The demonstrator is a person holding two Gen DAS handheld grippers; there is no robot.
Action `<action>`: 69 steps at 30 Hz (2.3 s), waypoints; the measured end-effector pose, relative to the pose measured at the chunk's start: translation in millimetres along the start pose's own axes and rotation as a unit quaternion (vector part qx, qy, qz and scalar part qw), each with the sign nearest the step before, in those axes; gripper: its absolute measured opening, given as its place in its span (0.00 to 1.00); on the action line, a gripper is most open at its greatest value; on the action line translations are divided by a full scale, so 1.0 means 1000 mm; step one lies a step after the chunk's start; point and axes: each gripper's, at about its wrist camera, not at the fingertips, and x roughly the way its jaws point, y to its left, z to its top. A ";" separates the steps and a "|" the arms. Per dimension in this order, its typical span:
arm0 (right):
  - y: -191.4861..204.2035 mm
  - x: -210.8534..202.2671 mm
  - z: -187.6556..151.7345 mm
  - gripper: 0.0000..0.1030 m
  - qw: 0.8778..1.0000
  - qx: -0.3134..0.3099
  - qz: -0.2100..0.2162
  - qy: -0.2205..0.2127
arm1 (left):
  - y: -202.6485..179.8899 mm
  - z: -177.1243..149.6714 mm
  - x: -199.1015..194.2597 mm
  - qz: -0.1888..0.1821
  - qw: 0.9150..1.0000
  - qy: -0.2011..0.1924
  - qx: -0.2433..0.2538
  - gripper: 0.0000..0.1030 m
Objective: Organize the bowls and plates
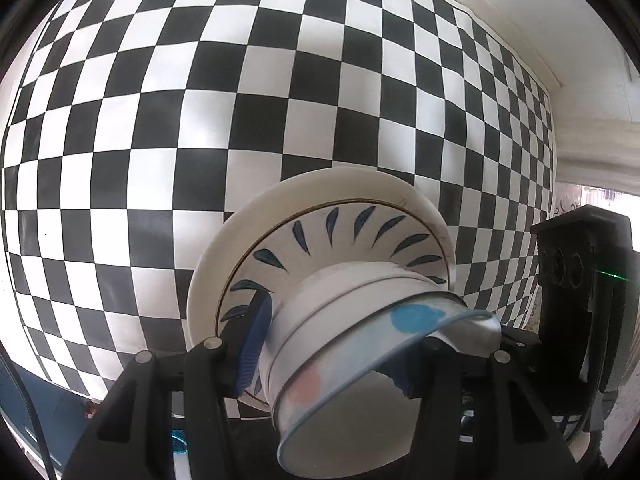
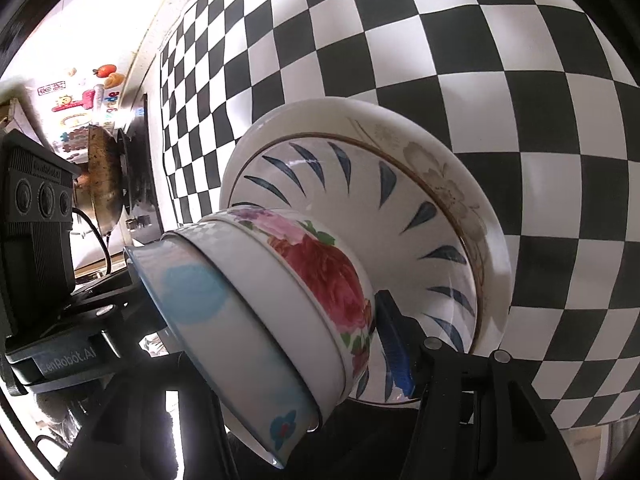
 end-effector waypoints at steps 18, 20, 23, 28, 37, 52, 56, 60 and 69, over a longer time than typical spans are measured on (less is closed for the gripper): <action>0.029 0.011 0.015 0.56 0.998 -0.033 -0.053 -0.016 | 0.010 -0.004 -0.004 0.001 1.000 -0.012 -0.007 0.49; 0.029 0.011 0.014 0.55 0.998 -0.033 -0.054 -0.017 | 0.010 -0.005 -0.005 0.004 1.000 -0.014 -0.005 0.49; 0.031 0.011 0.012 0.54 0.998 -0.033 -0.057 -0.020 | 0.009 -0.006 -0.005 0.006 1.000 -0.016 -0.004 0.49; 0.031 0.010 0.009 0.53 0.997 -0.034 -0.060 -0.023 | 0.010 -0.009 -0.005 0.007 1.000 -0.019 -0.004 0.49; 0.032 0.003 -0.003 0.53 0.994 -0.043 -0.096 -0.039 | 0.010 -0.015 -0.011 0.014 1.000 -0.027 0.002 0.48; 0.063 -0.042 -0.048 0.53 0.980 -0.085 -0.151 -0.100 | 0.004 -0.045 -0.047 0.045 0.995 -0.082 0.023 0.48; 0.077 -0.061 -0.068 0.74 0.968 -0.106 -0.182 -0.135 | 0.003 -0.061 -0.067 0.081 0.989 -0.123 0.025 0.49; 0.091 -0.086 -0.095 0.91 0.948 -0.120 -0.218 -0.198 | 0.002 -0.080 -0.087 0.115 0.979 -0.165 0.031 0.50; 0.114 -0.129 -0.156 1.00 0.902 -0.104 -0.266 -0.324 | -0.008 -0.125 -0.130 0.120 0.951 -0.272 0.084 0.92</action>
